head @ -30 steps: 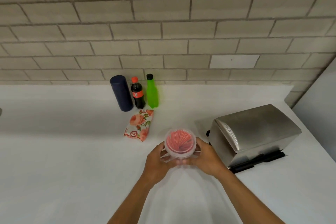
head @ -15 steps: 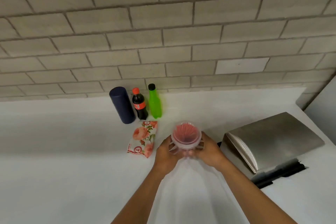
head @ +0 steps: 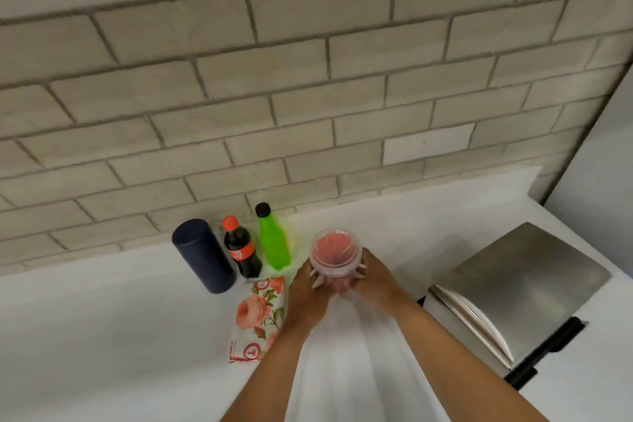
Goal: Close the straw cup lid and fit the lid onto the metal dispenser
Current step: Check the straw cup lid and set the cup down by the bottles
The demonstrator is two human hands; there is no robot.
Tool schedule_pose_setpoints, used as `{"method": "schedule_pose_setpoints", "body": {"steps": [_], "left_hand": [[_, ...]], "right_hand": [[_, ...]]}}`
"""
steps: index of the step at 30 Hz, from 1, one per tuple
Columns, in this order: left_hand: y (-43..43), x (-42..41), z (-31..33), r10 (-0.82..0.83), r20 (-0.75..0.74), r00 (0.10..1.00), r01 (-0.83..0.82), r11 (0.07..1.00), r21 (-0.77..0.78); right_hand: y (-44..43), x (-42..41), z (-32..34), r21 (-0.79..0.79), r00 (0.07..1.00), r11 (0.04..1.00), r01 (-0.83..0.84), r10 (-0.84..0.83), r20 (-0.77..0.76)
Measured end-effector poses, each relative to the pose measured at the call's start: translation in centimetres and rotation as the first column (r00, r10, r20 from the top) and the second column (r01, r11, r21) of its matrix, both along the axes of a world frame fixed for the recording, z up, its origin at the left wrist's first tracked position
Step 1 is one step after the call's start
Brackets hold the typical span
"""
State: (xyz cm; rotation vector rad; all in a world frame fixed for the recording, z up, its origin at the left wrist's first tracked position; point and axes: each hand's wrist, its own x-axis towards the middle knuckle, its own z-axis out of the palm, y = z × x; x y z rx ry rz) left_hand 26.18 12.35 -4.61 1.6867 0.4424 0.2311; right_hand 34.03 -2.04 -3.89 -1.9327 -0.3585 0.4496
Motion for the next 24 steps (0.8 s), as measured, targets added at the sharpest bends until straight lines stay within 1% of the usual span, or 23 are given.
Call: {"method": "schedule_pose_setpoints", "body": {"steps": [5, 9, 15, 20, 24], "left_hand": [[0.5, 2.3, 0.0, 0.032, 0.023, 0.999, -0.033, 0.999, 0.007], [0.8, 3.5, -0.2, 0.066, 0.025, 0.998, -0.066, 0.998, 0.002], [1.5, 4.5, -1.0, 0.083, 0.026, 0.996, -0.082, 0.996, -0.026], [1.9, 5.1, -1.7, 0.097, 0.031, 0.995, -0.096, 0.995, -0.041], [2.0, 4.9, -2.1, 0.101, 0.026, 0.995, -0.099, 0.993, -0.072]], "right_hand": [[1.0, 2.0, -0.1, -0.002, 0.999, 0.999, 0.041, -0.041, -0.019], [1.9, 3.2, -0.7, -0.015, 0.995, 0.997, 0.073, -0.074, -0.066], [2.7, 4.3, -1.0, 0.002, 0.991, 0.997, 0.082, -0.082, -0.102], [3.1, 4.5, -1.0, 0.001, 0.992, 0.997, 0.083, -0.083, -0.099], [3.2, 4.4, -0.9, -0.038, 0.991, 0.997, 0.07, -0.074, -0.109]]}}
